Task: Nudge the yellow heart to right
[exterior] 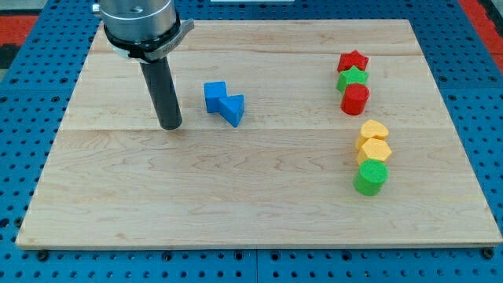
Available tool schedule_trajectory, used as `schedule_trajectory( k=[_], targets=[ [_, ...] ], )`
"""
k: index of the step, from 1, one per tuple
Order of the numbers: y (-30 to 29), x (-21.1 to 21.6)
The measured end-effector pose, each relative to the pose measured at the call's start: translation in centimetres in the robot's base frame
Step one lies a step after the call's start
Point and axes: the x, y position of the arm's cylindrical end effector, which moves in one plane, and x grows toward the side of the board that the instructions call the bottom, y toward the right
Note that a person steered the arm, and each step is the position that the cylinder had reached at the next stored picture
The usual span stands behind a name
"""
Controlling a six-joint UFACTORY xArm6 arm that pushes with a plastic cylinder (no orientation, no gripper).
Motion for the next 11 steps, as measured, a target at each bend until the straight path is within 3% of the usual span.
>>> schedule_trajectory(
  k=[3,4,5,8,9,11],
  targets=[
    [0.8,0.7],
    [8.0,5.7],
    [14.9,6.2],
    [18.5,5.5],
    [23.7,5.5],
    [25.2,2.0]
  ],
)
